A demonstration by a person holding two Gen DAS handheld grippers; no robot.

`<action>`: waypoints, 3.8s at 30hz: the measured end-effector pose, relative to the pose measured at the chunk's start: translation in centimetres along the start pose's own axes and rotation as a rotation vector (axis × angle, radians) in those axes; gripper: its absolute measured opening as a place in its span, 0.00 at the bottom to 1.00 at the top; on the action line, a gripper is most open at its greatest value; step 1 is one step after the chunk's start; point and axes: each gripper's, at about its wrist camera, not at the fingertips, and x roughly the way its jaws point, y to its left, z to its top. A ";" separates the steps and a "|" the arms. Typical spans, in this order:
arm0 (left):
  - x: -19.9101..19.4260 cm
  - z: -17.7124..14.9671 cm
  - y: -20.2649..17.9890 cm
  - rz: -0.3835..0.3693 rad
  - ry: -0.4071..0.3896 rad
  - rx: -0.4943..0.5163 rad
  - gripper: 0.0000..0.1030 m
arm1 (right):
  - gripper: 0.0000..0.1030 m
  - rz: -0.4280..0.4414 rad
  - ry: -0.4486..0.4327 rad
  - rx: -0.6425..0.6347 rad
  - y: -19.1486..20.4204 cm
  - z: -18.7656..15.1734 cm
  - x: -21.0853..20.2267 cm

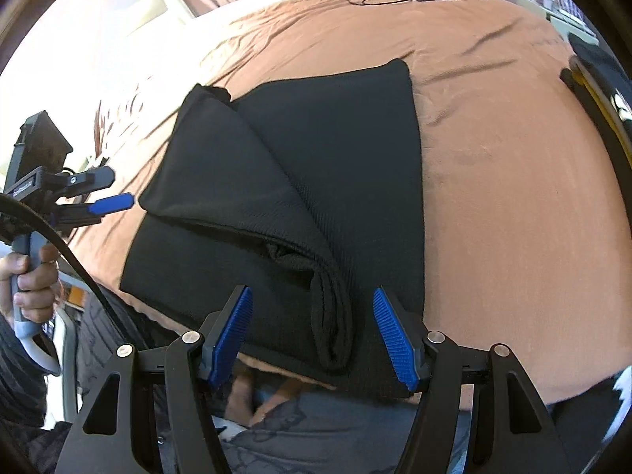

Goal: Fold small clothes

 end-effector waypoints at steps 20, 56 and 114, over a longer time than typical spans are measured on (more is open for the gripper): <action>1.6 -3.0 3.9 0.076 0.086 -0.038 0.46 | 0.03 -0.060 0.008 0.022 0.2 1.5 1.3; 0.9 -1.5 4.0 0.044 0.029 -0.043 0.46 | 0.52 -0.173 -0.019 -0.166 4.1 1.6 -1.7; -0.3 3.9 7.1 -0.002 -0.034 -0.108 0.46 | 0.05 -0.132 -0.079 -0.243 7.3 13.1 6.0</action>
